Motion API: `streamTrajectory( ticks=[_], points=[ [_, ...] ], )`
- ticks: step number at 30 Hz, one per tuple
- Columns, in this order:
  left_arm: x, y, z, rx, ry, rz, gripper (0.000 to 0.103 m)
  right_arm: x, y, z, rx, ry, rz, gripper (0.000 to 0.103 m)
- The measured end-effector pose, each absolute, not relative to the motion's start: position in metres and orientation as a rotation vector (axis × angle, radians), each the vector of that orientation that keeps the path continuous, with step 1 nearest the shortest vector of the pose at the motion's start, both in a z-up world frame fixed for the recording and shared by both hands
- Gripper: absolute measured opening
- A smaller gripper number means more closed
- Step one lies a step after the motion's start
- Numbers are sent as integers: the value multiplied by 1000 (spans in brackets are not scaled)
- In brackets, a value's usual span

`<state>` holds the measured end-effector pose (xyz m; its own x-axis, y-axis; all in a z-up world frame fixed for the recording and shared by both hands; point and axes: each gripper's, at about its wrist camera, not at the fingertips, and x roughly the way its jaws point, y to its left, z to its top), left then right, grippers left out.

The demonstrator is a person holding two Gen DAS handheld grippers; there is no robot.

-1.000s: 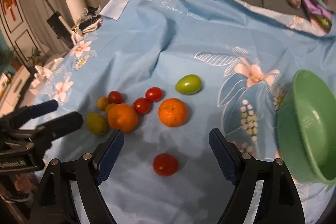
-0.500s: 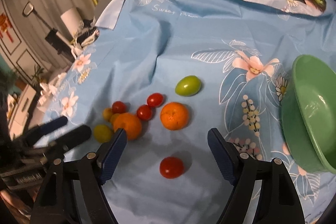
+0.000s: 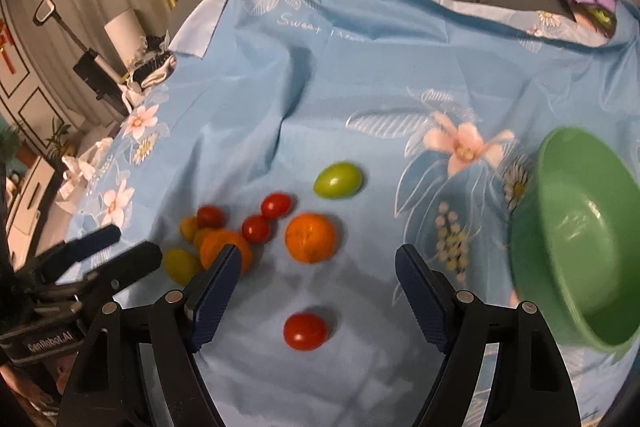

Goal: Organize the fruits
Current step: 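Grasp the orange with the right tool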

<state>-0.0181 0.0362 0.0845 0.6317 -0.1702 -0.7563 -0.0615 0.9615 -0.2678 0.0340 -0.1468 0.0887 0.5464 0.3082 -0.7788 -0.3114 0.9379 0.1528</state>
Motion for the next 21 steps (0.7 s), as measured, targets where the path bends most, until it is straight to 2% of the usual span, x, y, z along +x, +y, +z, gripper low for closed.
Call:
streamTrajectory(
  ticks=[2,3,5,7,15,21],
  points=[
    [-14,32,90,-284,878,-58,78,44,-150,98,25,923,367,81],
    [-12,30,91,-283,877,-58,72,50,-151,99,40,925,379,80],
    [-8,20,87,-271,891,-81,62,60,-153,93,76,946,406,70],
    [-4,10,77,-264,927,-109,53,67,-154,76,124,997,420,65],
    [14,-1,41,-251,1030,-91,52,77,-132,36,99,1092,431,49],
    [21,3,30,-261,1059,-71,52,82,-128,22,70,1122,404,48]
  ],
)
